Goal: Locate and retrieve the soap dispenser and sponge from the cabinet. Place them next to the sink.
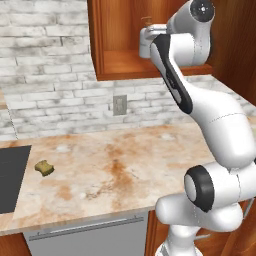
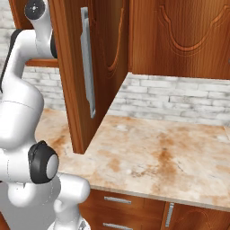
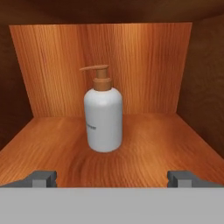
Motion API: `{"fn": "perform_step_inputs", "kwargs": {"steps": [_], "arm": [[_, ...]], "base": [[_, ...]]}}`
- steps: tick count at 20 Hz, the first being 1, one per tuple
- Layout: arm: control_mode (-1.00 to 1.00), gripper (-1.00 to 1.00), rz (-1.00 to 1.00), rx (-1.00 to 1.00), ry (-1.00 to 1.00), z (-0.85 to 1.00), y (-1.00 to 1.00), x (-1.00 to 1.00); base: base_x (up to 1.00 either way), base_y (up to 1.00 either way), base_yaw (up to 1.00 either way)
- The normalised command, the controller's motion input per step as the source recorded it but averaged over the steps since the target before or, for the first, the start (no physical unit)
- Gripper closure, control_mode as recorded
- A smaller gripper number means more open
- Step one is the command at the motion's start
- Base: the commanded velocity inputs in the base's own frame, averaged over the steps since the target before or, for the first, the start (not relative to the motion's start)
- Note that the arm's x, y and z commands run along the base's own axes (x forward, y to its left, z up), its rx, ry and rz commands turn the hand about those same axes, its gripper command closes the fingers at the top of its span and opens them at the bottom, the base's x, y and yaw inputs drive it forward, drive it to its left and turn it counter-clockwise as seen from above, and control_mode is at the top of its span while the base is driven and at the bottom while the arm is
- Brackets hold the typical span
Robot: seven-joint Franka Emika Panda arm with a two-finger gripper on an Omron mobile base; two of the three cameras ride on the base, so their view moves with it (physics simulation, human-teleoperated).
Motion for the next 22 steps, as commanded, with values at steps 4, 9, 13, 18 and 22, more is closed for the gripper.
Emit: {"fn": "perform_step_inputs", "kwargs": {"steps": [4,9,13,18,22], "arm": [[-1.0,-1.0,0.0,0.01,-0.07,-0.29,0.0,0.18],[-1.0,-1.0,0.01,0.0,-0.08,-0.32,0.0,0.14],[-1.0,-1.0,0.02,0.0,-0.02,-0.21,0.0,0.27],[-1.0,-1.0,0.04,0.0,0.01,-0.01,0.0,0.41],[-1.0,-1.0,0.04,0.0,0.02,0.0,0.0,0.41]], "base": [[0.0,0.0,0.0],[0.0,0.0,0.0],[0.0,0.0,0.0],[0.0,0.0,0.0],[0.0,0.0,0.0]]}}
